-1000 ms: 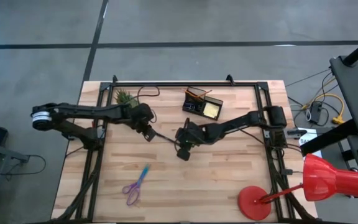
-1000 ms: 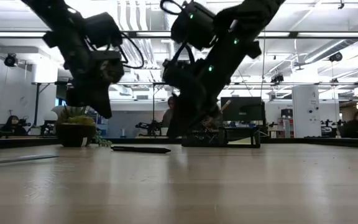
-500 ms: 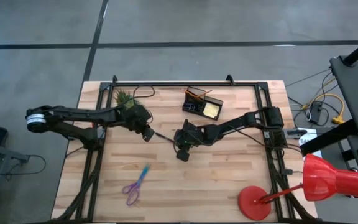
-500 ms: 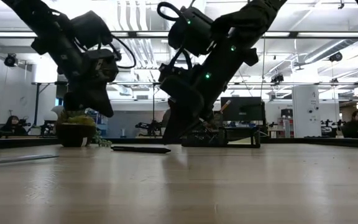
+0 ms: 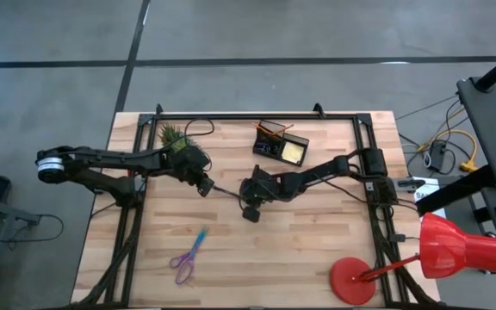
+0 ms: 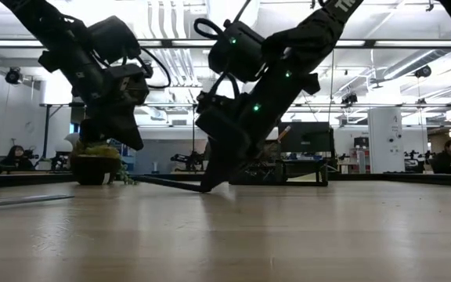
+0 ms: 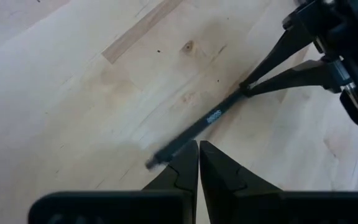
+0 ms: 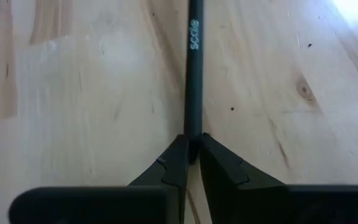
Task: Pick and place office supplies into organizer
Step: Put the black pen into the black desk organizer
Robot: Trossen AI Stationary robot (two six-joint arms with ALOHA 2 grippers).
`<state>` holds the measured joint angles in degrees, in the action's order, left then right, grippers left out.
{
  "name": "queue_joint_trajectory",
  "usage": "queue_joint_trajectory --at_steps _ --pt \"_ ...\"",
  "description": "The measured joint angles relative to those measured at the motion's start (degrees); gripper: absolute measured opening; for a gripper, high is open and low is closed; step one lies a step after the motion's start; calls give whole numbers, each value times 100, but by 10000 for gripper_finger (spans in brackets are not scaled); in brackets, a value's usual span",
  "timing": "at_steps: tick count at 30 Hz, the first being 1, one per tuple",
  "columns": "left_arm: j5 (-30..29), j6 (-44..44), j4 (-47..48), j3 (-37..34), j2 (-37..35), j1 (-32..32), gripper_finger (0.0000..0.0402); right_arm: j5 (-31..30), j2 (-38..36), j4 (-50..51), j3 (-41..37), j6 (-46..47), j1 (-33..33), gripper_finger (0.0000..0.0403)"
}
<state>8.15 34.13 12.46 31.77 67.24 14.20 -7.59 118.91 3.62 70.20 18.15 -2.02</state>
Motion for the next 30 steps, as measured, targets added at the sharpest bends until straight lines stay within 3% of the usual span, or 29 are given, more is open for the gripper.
queue_joint_trajectory --at_steps 14,20,23,30 --pt "176 -131 61 -2 11 -2 0 34 98 -26 6 116 35 8" --pt "520 -1609 62 -2 11 -2 0 34 105 -20 3 118 33 8" --pt "573 -1860 62 -4 11 -3 2 33 107 -17 1 118 33 8" --pt "489 -2862 8 24 270 -4 62 27 109 -16 -1 118 31 8"
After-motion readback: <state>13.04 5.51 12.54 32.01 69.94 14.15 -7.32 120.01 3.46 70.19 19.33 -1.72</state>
